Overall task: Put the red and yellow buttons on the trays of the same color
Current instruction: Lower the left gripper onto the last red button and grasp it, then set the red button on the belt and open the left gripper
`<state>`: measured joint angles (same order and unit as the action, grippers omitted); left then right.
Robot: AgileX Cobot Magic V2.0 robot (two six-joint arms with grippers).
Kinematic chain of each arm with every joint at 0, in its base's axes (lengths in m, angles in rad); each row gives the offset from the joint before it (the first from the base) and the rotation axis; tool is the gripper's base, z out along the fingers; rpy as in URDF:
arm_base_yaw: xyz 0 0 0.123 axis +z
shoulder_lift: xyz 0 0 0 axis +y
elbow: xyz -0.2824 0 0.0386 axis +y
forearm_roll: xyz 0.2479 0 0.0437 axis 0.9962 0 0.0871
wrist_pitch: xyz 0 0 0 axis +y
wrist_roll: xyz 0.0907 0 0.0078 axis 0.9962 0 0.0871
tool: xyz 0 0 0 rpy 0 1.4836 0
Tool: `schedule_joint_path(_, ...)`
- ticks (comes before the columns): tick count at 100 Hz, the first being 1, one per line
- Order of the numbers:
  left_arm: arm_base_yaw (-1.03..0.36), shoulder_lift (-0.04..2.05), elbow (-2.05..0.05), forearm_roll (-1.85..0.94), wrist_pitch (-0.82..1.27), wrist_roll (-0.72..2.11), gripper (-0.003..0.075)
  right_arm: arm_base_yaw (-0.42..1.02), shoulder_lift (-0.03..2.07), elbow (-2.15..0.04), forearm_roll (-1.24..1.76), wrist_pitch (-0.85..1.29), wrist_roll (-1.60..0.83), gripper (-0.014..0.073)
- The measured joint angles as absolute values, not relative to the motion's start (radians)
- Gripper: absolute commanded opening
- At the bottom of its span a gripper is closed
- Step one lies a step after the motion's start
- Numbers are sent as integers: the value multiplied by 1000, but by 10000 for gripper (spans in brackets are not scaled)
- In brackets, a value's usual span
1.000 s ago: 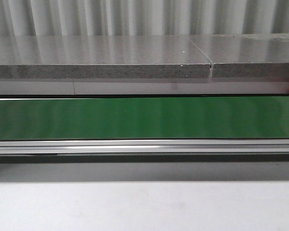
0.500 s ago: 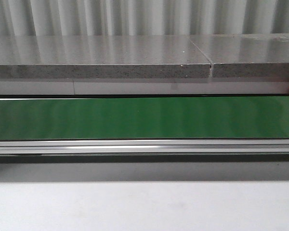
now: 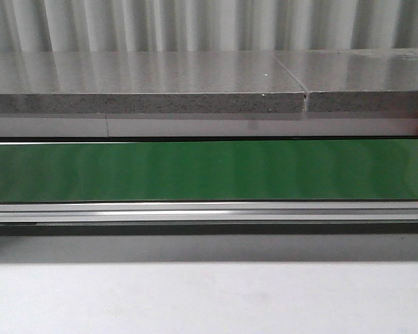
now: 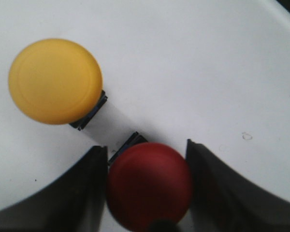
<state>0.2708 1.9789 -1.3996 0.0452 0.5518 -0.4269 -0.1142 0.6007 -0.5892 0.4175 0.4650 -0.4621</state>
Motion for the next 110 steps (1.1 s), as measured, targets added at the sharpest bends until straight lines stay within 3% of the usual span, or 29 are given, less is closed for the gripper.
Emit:
schedule_joint_path(10, 271, 1979, -1403, 43, 578, -427, -23, -114, 601, -589, 417, 465, -462, -67)
schedule_joint_path(38, 271, 1933, -1419, 35, 676, -394, -21, -114, 601, -589, 417, 465, -462, -67)
schedule_joint_path(78, 253, 1608, -1419, 13, 779, -240, -20, -114, 601, -589, 417, 465, -462, -67)
schedule_joint_path(110, 138, 1526, -1250, 9, 799, -174, -21, -114, 601, -589, 417, 465, -462, -67)
